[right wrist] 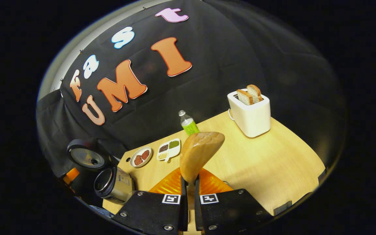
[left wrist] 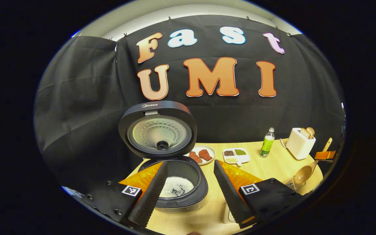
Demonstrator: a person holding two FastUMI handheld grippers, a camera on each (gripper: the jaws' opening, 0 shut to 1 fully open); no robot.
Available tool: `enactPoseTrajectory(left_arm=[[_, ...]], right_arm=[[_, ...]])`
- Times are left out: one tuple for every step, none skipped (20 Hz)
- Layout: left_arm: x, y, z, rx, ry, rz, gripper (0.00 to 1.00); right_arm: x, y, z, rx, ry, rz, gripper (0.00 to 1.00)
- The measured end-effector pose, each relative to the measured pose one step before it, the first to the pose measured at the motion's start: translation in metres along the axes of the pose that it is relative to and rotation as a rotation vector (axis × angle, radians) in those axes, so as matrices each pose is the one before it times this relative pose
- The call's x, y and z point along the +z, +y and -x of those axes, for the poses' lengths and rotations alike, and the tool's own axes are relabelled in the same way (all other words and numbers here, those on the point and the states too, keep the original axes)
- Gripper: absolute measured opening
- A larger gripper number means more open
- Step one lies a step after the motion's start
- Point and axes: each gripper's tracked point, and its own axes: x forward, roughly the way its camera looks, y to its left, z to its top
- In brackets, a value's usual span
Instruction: Close the left gripper, press the button to open the rice cooker; take a wooden spoon from the chopstick holder with the right hand, scoop a spoonful of rice and pour it into the rice cooker, then put the wooden spoon back into the chopstick holder.
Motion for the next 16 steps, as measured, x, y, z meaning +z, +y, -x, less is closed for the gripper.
enactPoseTrajectory(left_arm=[[0.00136, 0.00206, 0.00124, 0.00659, -0.00193, -0.009, 0.9], [0.00183, 0.00371, 0.00077, 0.00886, -0.00252, -0.00917, 0.95], [0.00159, 0.00353, 0.00014, 0.008, -0.00096, -0.00775, 0.95], [0.00075, 0.00273, -0.00096, 0.00574, 0.00141, -0.0065, 1.0], [0.00117, 0.00263, -0.00035, 0.0044, -0.00064, -0.00705, 0.95], [0.00131, 0.00366, -0.00221, 0.00598, -0.00068, -0.00865, 0.95], [0.00285, 0.00439, -0.00227, 0.00951, -0.00227, -0.00663, 0.95], [0.00543, 0.00424, -0.00262, 0.00413, -0.00804, -0.00365, 0.95], [0.00769, 0.005, -0.00419, 0.00828, -0.01639, -0.00117, 0.95], [0.00909, 0.00598, -0.00458, 0.00498, -0.01294, -0.00177, 0.95], [0.00842, 0.00826, -0.00542, 0.0088, -0.01628, -0.00613, 0.95], [0.01047, 0.00815, -0.00589, 0.00991, -0.02109, -0.01133, 0.95], [0.01059, 0.01041, -0.00804, 0.01386, -0.02511, -0.01346, 0.95], [0.00992, 0.00849, -0.00883, 0.00996, -0.02003, -0.00199, 0.98], [0.00794, 0.00601, -0.00809, -0.00154, -0.01198, 0.00772, 1.0], [0.00724, 0.0072, -0.00788, 0.00777, -0.00743, 0.01643, 0.95]], right_arm=[[-0.00453, -0.00678, -0.00386, -0.02774, 0.00898, 0.00513, 0.08], [-0.00326, -0.00513, -0.00183, -0.01317, 0.007, -0.00418, 0.08], [-0.00431, -0.00504, -0.00414, -0.01066, 0.00697, -0.01479, 0.08], [-0.00596, -0.0061, -0.00274, -0.01472, 0.01062, -0.017, 0.08], [-0.00599, -0.00463, -0.00464, -0.01379, 0.0121, -0.01044, 0.08], [-0.00644, -0.00417, -0.00314, -0.01493, 0.01132, -0.00622, 0.08], [-0.0064, -0.00366, -0.00371, -0.01629, 0.01222, -0.00509, 0.08], [-0.00692, -0.00273, -0.00101, -0.01282, 0.01774, -0.00689, 0.08], [-0.00725, -0.00233, -0.00132, -0.01359, 0.02085, -0.00874, 0.08], [-0.00687, -0.00437, -0.00132, -0.01719, 0.02, -0.00466, 0.08], [-0.00681, -0.00357, -0.00227, -0.01993, 0.02378, -0.00645, 0.09], [-0.00461, -0.00289, 0.00276, -0.01694, 0.01949, -0.00481, 0.1], [-0.00511, -0.0004, 0.00136, -0.00479, 0.02075, -0.00737, 0.11], [-0.00296, -0.001, 0.00382, -0.00523, 0.01403, -0.00709, 0.13], [0.00016, -0.00008, 0.00244, 0.00152, 0.0064, -0.01606, 0.15], [0.00015, -0.00093, 0.00046, -0.00264, 0.00295, -0.01323, 0.16]])
